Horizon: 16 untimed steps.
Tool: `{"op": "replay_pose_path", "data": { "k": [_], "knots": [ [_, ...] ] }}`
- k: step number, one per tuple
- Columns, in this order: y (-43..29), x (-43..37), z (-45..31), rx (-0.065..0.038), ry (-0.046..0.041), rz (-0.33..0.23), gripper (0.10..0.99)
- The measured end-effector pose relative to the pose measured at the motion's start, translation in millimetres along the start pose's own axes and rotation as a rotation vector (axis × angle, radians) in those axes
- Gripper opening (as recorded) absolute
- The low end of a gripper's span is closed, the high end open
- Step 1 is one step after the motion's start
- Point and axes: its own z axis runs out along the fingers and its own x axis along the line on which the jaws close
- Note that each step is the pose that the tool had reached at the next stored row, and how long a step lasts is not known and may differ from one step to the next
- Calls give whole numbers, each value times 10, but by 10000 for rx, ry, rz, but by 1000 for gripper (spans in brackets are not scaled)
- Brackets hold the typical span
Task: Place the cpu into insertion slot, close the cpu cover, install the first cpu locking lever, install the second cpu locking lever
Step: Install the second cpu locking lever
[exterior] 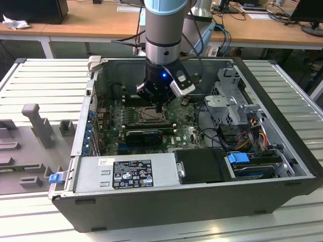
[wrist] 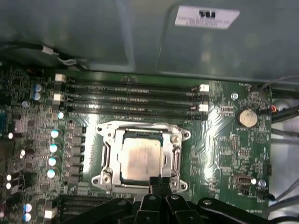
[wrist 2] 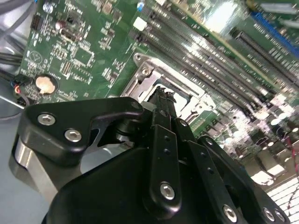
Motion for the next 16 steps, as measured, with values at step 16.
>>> {"op": "replay_pose_path", "data": {
  "k": [16],
  "knots": [
    [-260,223,17,-686,57,12,106]
  ]
}}
